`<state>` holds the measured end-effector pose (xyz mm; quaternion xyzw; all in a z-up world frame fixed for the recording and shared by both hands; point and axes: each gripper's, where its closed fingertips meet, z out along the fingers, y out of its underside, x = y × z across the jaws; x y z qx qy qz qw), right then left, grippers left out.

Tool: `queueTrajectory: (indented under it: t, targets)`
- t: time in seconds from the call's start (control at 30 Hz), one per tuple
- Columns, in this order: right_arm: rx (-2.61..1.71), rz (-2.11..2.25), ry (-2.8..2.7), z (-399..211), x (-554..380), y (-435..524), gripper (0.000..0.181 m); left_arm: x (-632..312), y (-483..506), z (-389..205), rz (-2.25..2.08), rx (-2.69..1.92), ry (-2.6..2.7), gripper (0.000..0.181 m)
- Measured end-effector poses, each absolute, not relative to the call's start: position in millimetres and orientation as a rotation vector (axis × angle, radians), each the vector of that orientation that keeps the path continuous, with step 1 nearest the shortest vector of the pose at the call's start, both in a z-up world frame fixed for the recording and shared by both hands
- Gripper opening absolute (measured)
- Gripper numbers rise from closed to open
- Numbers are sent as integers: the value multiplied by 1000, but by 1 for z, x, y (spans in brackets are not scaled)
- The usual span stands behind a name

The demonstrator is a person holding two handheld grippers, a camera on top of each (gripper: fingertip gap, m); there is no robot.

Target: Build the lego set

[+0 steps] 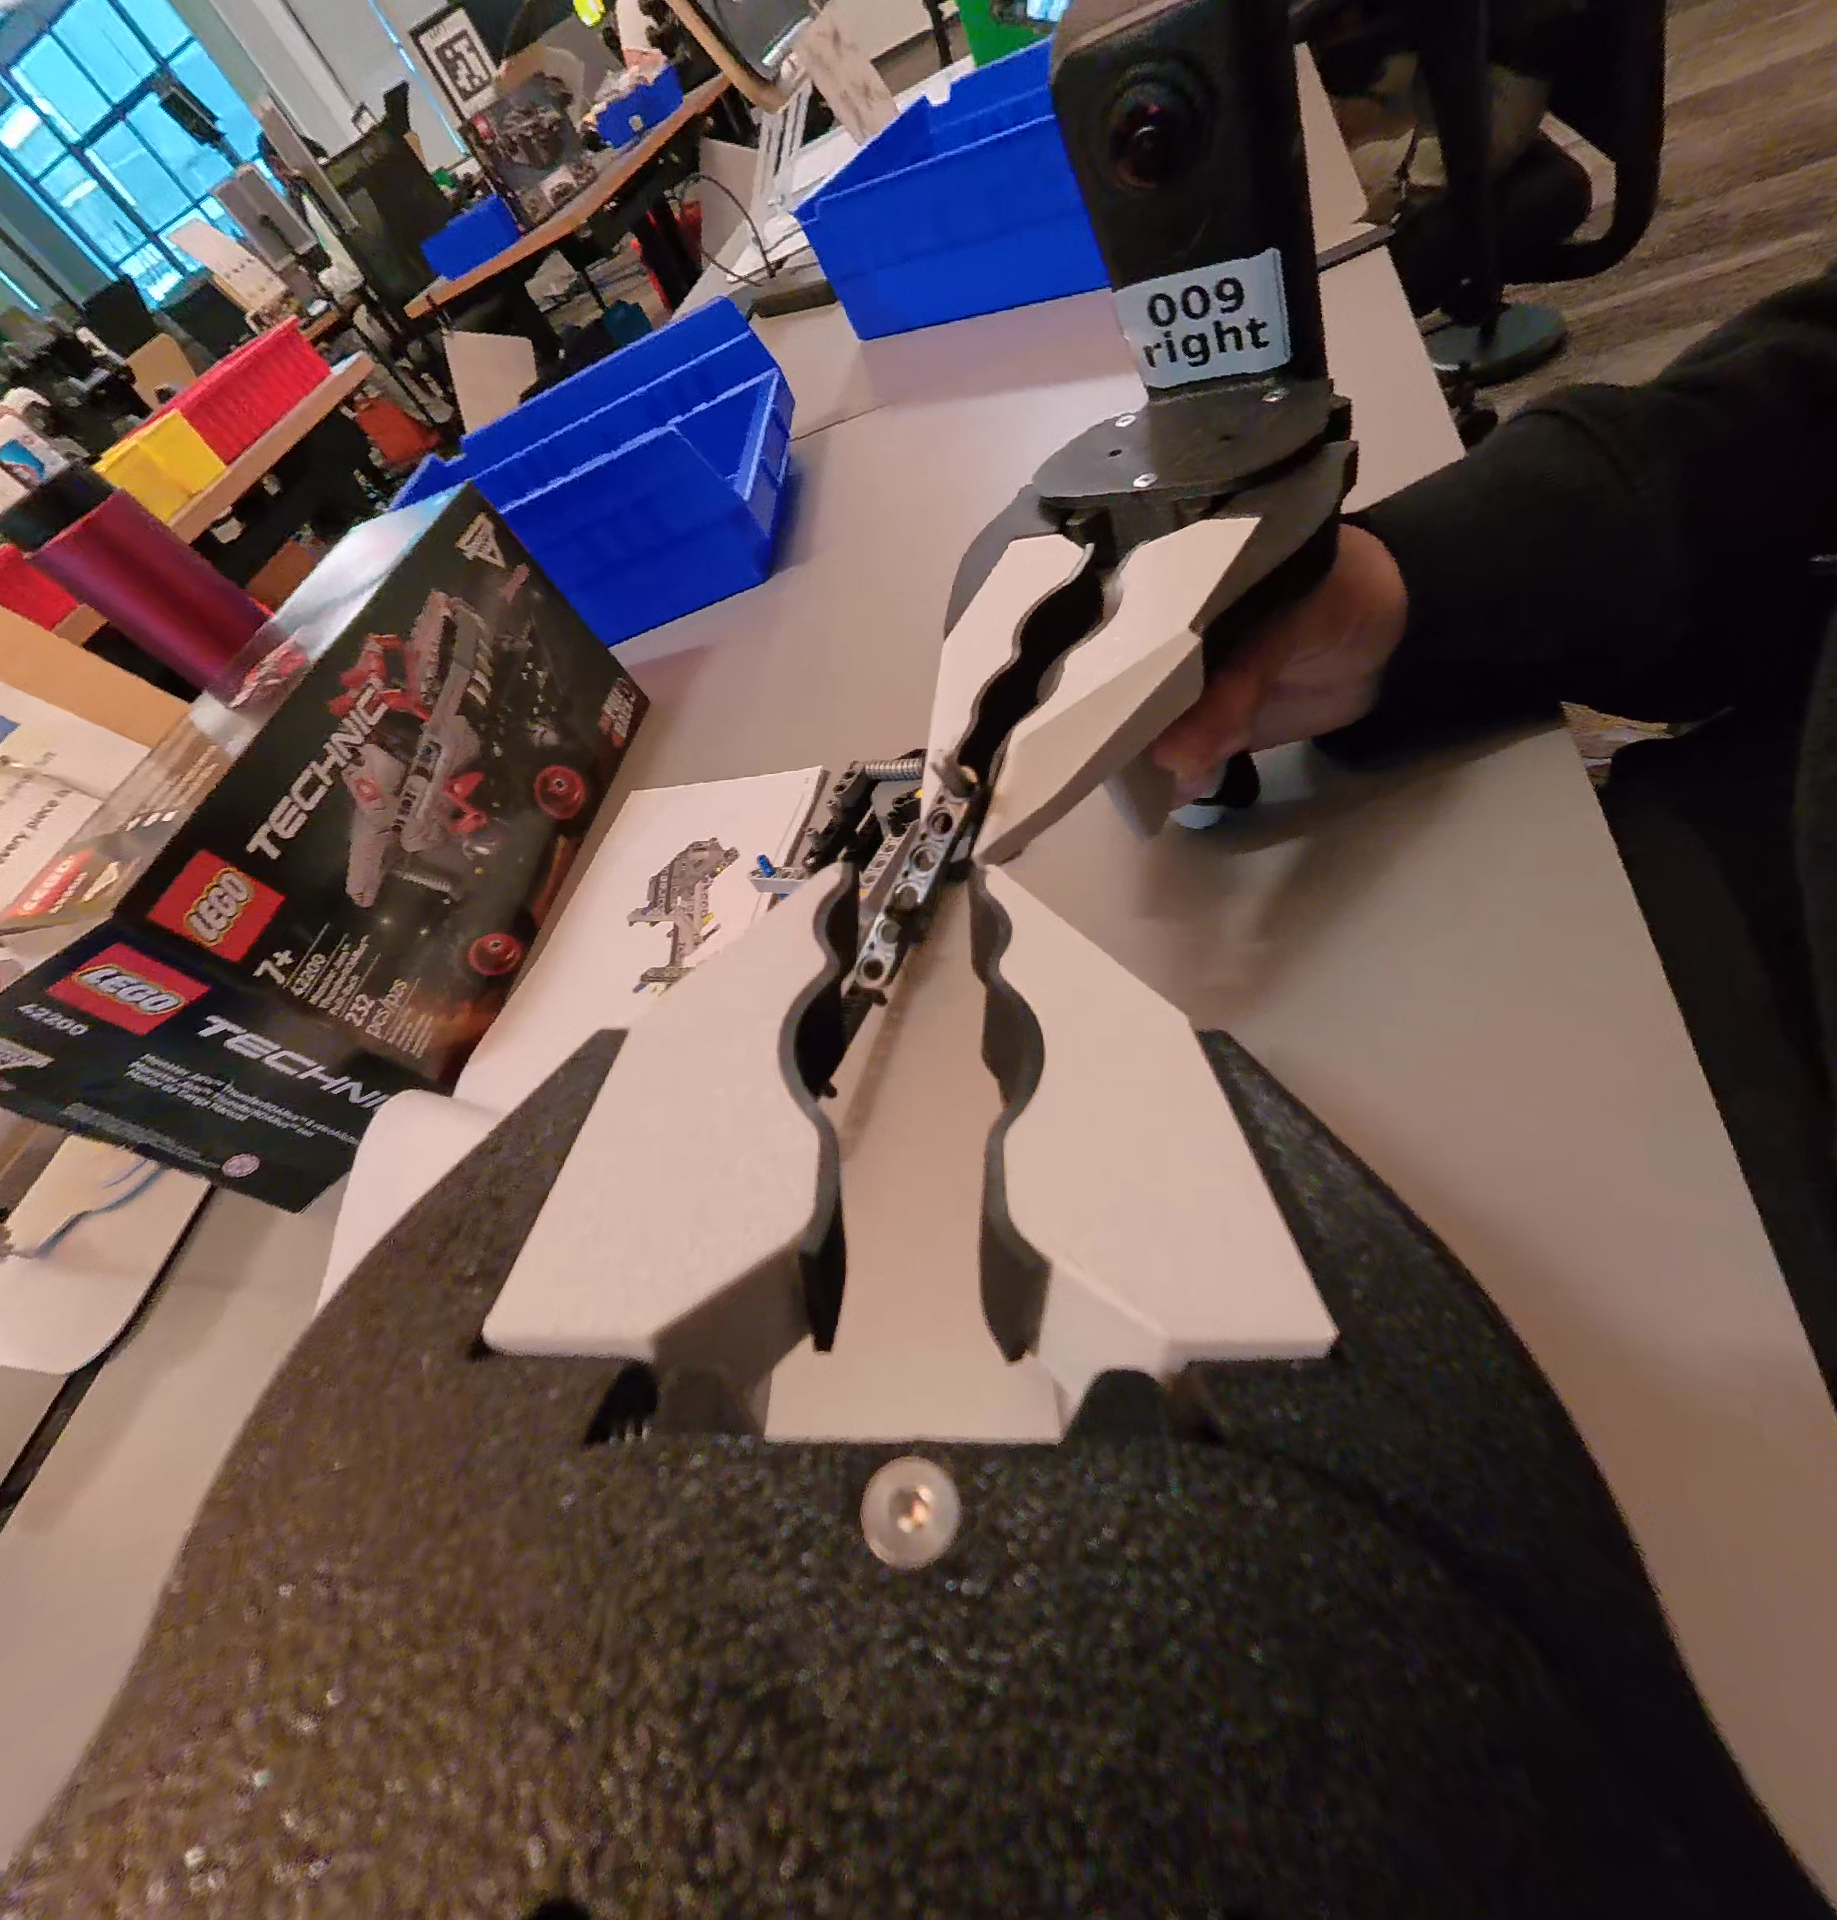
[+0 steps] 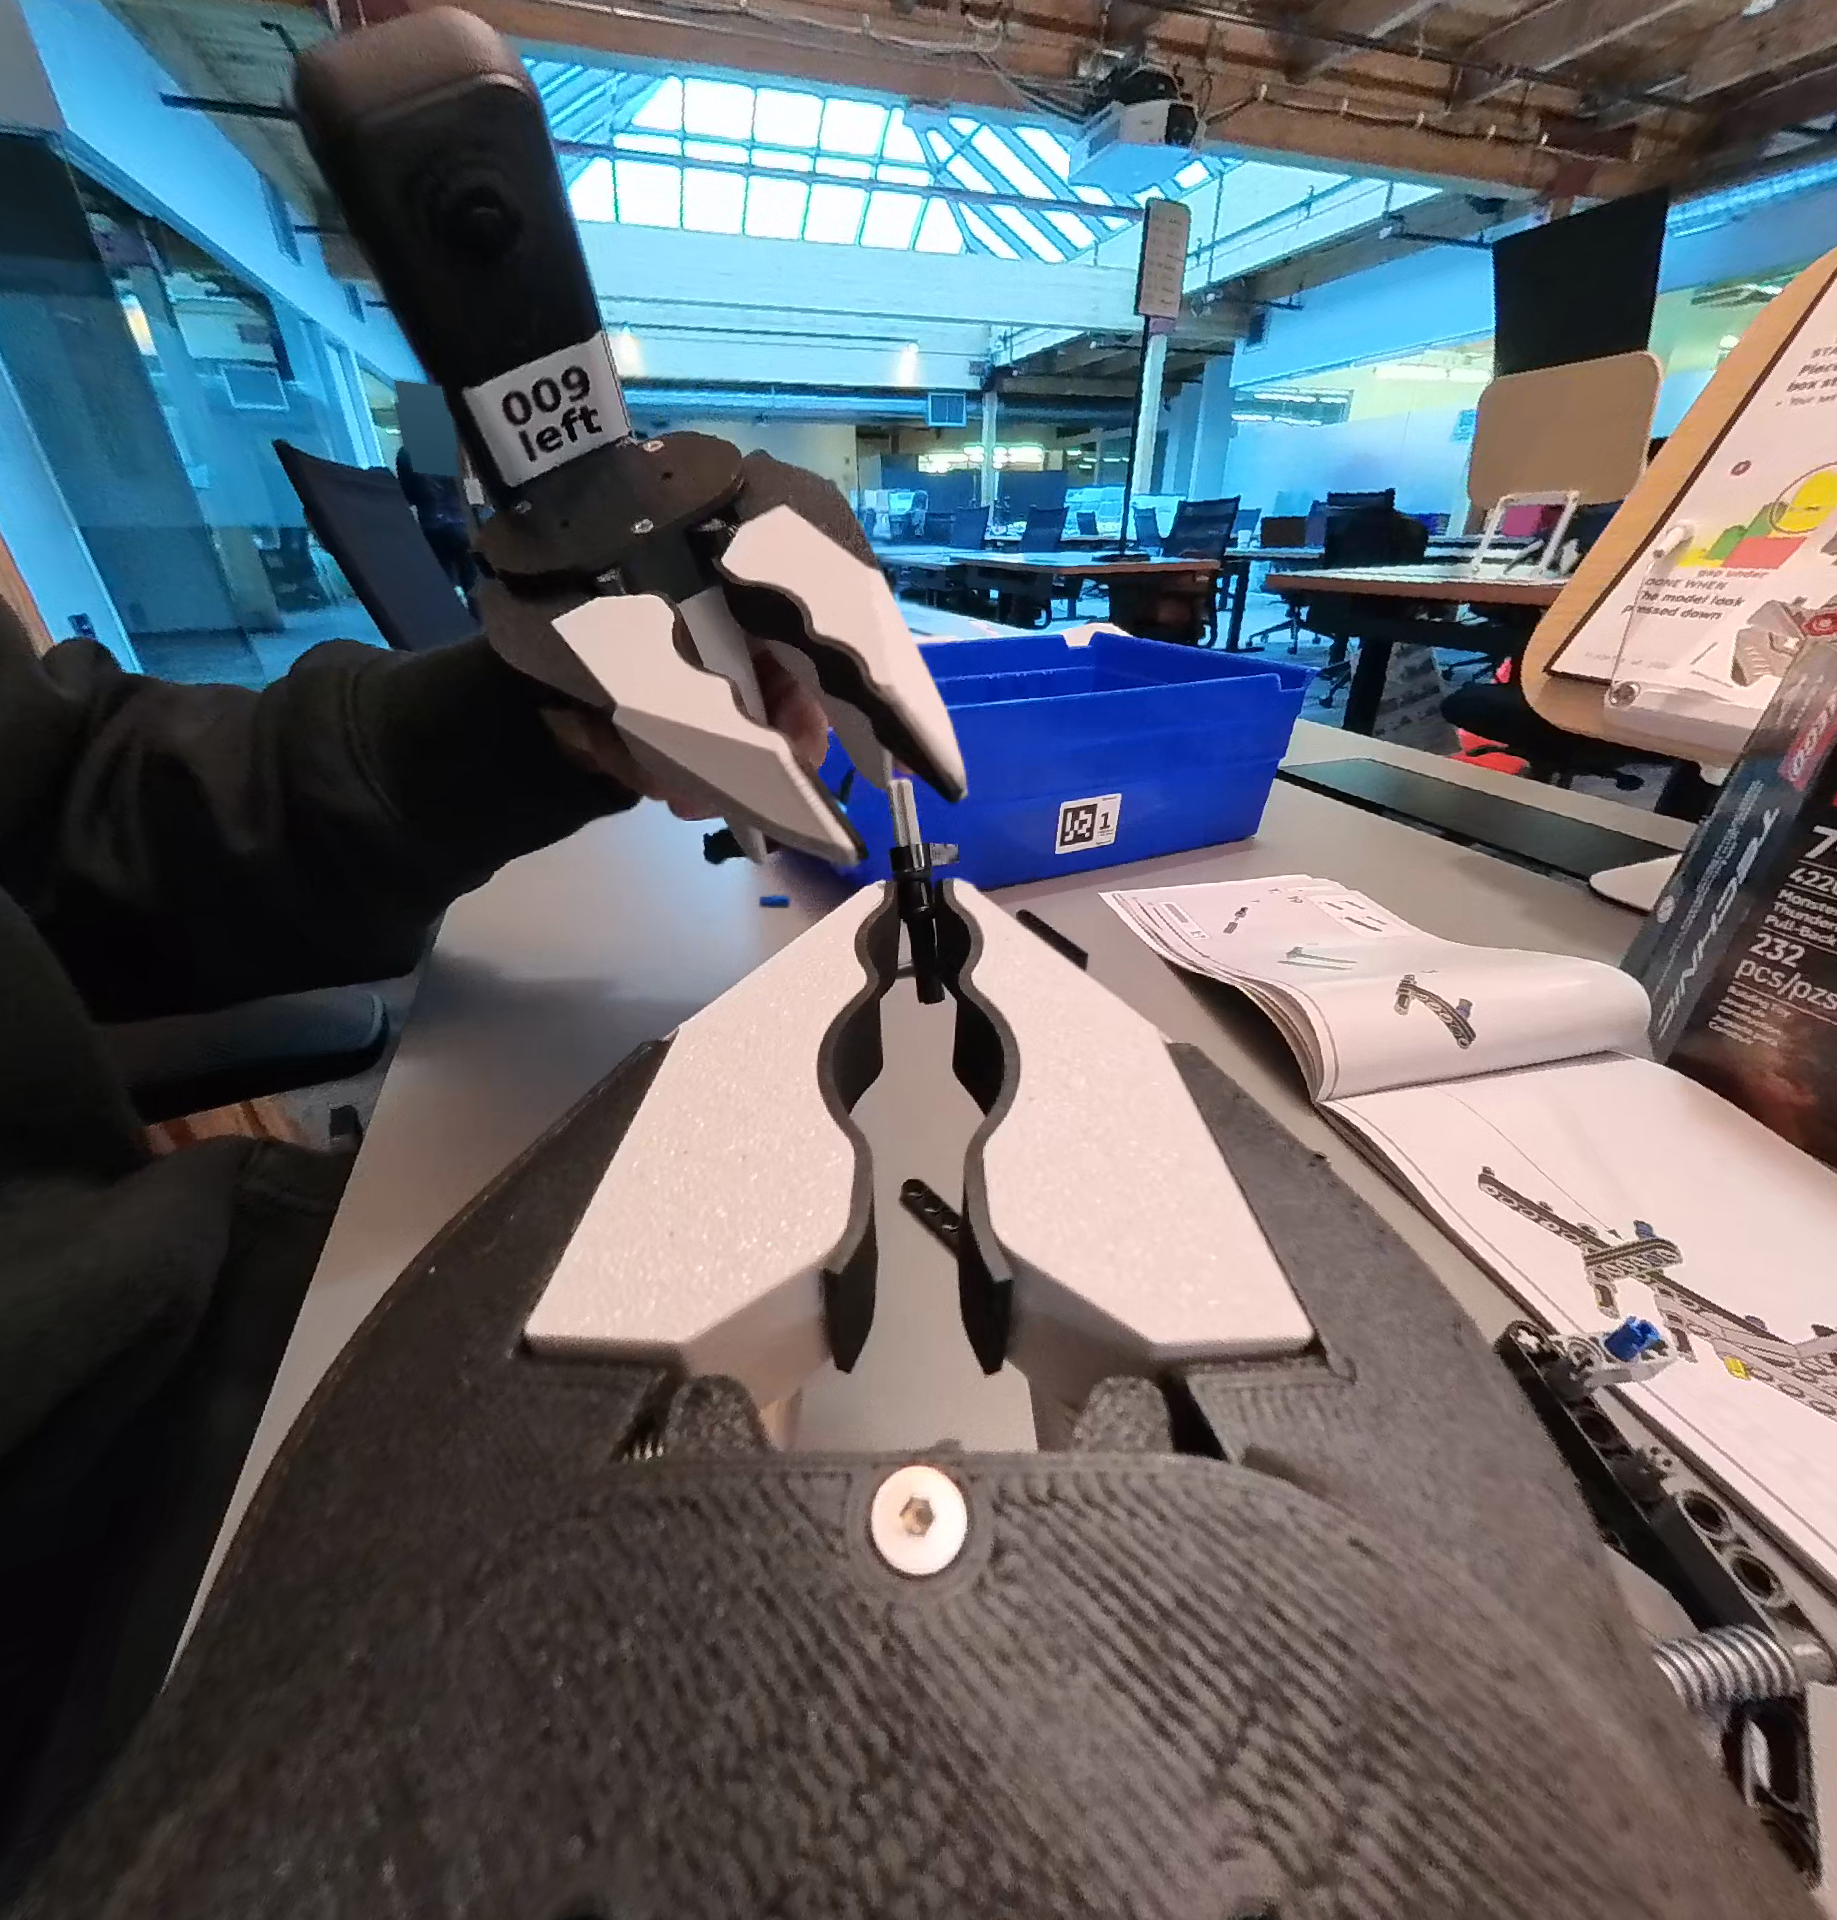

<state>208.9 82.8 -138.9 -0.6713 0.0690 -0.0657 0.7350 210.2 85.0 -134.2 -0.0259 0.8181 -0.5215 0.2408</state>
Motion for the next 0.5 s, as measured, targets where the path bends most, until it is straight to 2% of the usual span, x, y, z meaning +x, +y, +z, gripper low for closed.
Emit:
queueTrajectory:
  t: [0.13, 0.33, 0.5]
  targets:
    - [-1435, -165, 179, -134, 213, 77, 4, 224, 102, -138, -1396, -226, 2237, 18]
    - [-1384, -158, 240, -130, 222, 70, 3, 222, 106, -209, -1238, -402, 2511, 18]
    - [-1375, -150, 244, -129, 222, 68, 4, 219, 90, -240, -1162, -464, 2633, 22]
